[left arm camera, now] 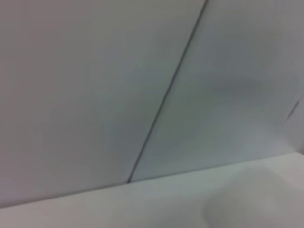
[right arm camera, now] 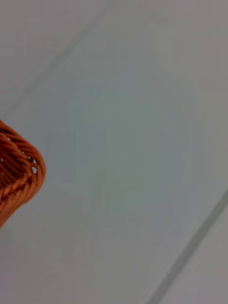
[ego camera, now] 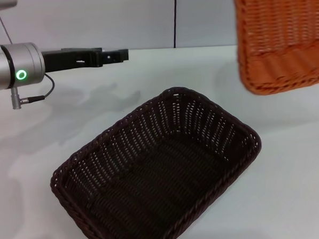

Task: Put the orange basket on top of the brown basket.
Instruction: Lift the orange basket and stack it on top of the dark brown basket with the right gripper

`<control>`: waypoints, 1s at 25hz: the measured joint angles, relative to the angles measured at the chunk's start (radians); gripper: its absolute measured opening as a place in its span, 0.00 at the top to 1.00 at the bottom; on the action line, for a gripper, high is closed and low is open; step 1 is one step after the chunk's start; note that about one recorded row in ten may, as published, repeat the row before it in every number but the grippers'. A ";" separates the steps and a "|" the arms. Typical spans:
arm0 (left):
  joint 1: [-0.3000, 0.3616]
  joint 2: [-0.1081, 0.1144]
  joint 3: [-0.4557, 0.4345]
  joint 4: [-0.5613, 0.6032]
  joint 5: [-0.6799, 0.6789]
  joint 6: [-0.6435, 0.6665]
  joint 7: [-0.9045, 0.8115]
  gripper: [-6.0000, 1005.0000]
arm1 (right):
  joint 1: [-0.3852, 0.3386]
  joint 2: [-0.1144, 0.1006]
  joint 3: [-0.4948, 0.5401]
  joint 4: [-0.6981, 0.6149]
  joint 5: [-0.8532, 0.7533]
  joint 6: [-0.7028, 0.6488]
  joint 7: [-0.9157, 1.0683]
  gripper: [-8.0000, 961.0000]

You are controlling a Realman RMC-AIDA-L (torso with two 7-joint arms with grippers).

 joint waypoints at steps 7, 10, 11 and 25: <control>0.007 -0.003 0.004 0.012 -0.065 0.056 0.035 0.14 | 0.055 0.063 -0.049 0.070 0.032 -0.170 -0.010 0.70; 0.002 -0.004 0.003 0.022 -0.071 0.066 0.035 0.14 | 0.062 0.075 -0.093 0.089 0.033 -0.179 -0.025 0.70; -0.001 -0.003 0.003 0.026 -0.074 0.069 0.035 0.14 | 0.067 0.081 -0.119 0.103 0.033 -0.179 -0.034 0.70; -0.034 -0.005 0.012 0.078 -0.092 0.102 0.049 0.14 | 0.150 0.113 -0.367 0.342 0.026 -0.134 -0.227 0.69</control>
